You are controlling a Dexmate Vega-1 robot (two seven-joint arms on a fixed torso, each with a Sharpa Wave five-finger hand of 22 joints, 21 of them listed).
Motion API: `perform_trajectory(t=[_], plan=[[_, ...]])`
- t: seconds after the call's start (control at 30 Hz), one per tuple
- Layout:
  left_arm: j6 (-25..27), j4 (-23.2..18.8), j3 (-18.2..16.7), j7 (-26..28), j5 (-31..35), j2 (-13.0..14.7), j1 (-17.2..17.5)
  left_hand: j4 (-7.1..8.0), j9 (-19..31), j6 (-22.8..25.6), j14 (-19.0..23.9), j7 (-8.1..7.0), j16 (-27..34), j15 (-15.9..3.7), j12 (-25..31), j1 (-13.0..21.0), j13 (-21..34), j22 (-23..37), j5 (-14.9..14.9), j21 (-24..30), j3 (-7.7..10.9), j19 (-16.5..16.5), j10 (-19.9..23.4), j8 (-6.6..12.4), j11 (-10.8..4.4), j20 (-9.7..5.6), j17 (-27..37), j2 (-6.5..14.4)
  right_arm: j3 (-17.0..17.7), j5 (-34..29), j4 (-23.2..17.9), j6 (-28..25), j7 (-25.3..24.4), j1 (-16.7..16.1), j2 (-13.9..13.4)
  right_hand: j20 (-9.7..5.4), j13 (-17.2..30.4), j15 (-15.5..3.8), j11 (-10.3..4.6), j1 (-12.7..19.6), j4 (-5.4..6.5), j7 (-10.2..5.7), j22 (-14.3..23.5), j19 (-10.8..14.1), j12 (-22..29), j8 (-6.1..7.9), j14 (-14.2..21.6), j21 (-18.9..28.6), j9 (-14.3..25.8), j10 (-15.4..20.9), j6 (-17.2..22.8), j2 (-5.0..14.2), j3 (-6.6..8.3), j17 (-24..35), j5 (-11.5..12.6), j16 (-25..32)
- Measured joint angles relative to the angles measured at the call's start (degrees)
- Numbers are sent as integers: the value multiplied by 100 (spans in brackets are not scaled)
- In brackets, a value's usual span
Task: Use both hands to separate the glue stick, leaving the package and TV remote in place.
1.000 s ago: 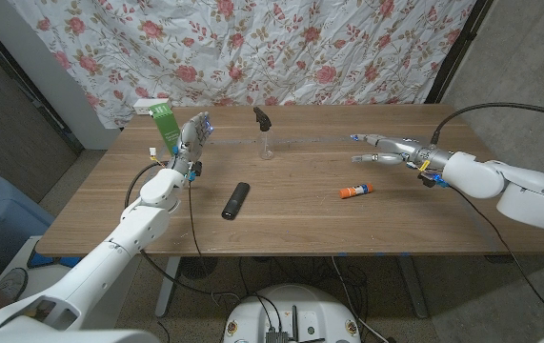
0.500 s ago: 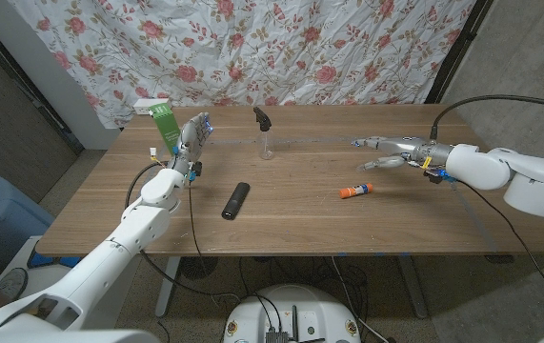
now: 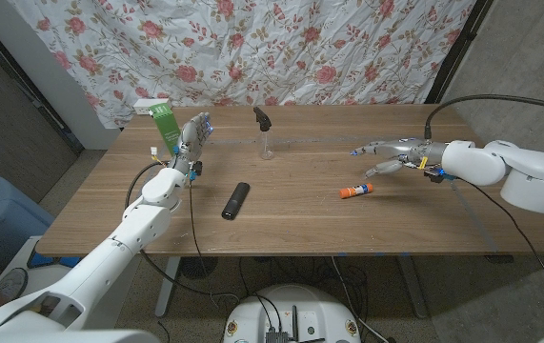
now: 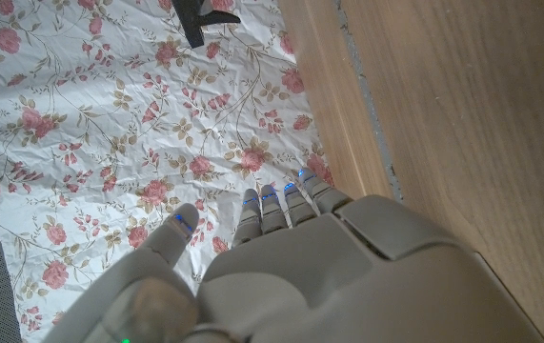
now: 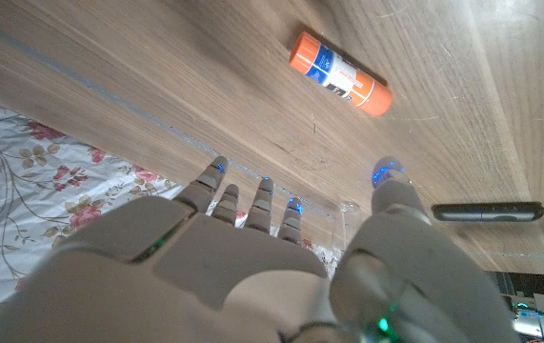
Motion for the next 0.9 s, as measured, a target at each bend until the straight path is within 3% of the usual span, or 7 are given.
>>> perform_trajectory(t=[0.1, 0.23, 0.5, 0.9], plan=[[-17, 8, 0, 9, 4, -10, -2, 0, 0, 0, 0, 0, 0, 0, 0, 0, 0, 0, 0, 0, 0, 0, 20, 0, 20, 0, 0, 0, -47, -105, -107, -140, 93, 25, -18, -27, 26, -1, -11, 188, 9, 2, 0, 192, 0, 17, 204, 43, 0, 69, 66, -185, 39, 0, -58, 63], [-51, 50, 5, 16, 10, -47, -23, 0, 0, 0, 0, 0, 0, 0, 0, 0, 0, 0, 0, 0, 0, 0, 20, 0, 20, 0, 0, 0, -91, -245, -192, -292, 187, 41, -25, -49, 25, -56, -11, 358, 9, 6, 0, 335, 0, 43, 313, 44, 0, 69, 171, -268, 70, 0, -113, 90], [-108, 172, 32, 19, 15, -132, -85, -20, 0, -1, 0, 0, 0, 0, 0, 0, 0, 0, 0, 0, 20, 0, 20, 0, 20, 0, 0, 0, -177, -554, -285, -459, 387, 103, -25, -31, 52, -55, -56, 621, 25, 7, 0, 356, 90, 43, 417, 43, -1, 381, 211, -426, 102, 1, -134, 122], [-192, 239, 64, 8, 46, -190, -133, -24, 0, -1, 0, 0, 0, 0, 0, 0, 0, 0, 0, 0, 24, 0, 50, 0, -10, 0, 0, 0, -336, -1085, -400, -639, 520, 168, 7, -71, 51, -116, -91, 878, 27, -33, -1, 519, 118, 87, 557, 43, -1, 583, 395, -471, 178, 1, -134, 156]])
